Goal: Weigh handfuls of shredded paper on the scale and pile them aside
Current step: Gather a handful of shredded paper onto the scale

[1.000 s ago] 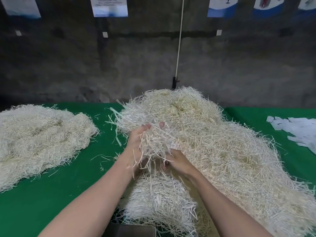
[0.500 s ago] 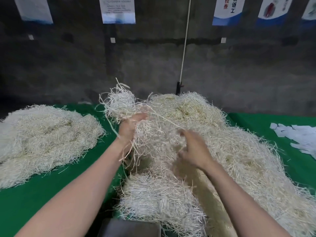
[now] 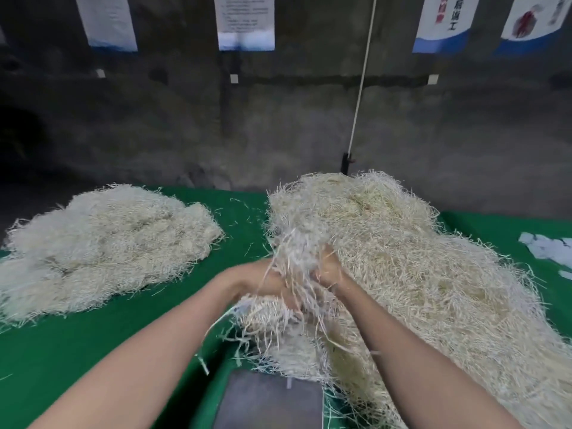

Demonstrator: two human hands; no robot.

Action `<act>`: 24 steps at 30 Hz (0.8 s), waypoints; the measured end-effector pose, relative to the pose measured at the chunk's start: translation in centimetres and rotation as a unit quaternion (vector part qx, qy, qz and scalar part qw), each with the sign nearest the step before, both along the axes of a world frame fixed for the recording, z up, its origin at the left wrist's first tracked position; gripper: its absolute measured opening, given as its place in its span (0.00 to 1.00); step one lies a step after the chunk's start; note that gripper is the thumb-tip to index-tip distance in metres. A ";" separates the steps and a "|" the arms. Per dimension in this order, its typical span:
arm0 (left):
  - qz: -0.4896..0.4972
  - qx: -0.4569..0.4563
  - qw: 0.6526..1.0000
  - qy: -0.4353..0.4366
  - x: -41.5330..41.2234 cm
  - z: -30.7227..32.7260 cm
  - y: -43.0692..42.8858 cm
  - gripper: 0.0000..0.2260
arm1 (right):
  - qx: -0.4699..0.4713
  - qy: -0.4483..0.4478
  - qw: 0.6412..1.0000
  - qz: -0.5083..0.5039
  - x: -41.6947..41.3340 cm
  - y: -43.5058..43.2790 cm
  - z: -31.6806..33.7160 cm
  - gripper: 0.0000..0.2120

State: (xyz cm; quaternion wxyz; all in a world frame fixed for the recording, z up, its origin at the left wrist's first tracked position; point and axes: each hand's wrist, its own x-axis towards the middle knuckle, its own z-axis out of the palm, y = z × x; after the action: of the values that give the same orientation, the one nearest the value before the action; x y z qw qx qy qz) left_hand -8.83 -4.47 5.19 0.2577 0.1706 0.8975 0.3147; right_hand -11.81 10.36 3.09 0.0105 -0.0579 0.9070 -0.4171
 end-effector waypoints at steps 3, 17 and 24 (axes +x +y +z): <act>0.088 0.052 0.993 0.059 0.7 -2.5 0.6 0.31 | -0.089 -0.022 0.996 0.005 1.0 -0.4 2.0 0.21; 0.095 -0.065 0.953 0.281 3.5 -4.2 -1.7 0.07 | -0.523 -0.261 0.809 -0.070 8.4 -6.8 -2.5 0.34; 0.266 0.431 0.862 0.021 5.9 -5.0 -5.3 0.20 | -0.541 -0.219 0.787 -0.201 9.9 -8.1 -3.0 0.21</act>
State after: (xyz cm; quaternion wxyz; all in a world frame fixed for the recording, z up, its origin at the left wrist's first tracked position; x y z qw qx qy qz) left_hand -2.89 -9.74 0.19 0.0455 0.0258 0.6890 0.7228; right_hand -1.94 2.27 0.06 0.0916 0.2225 0.4971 -0.8337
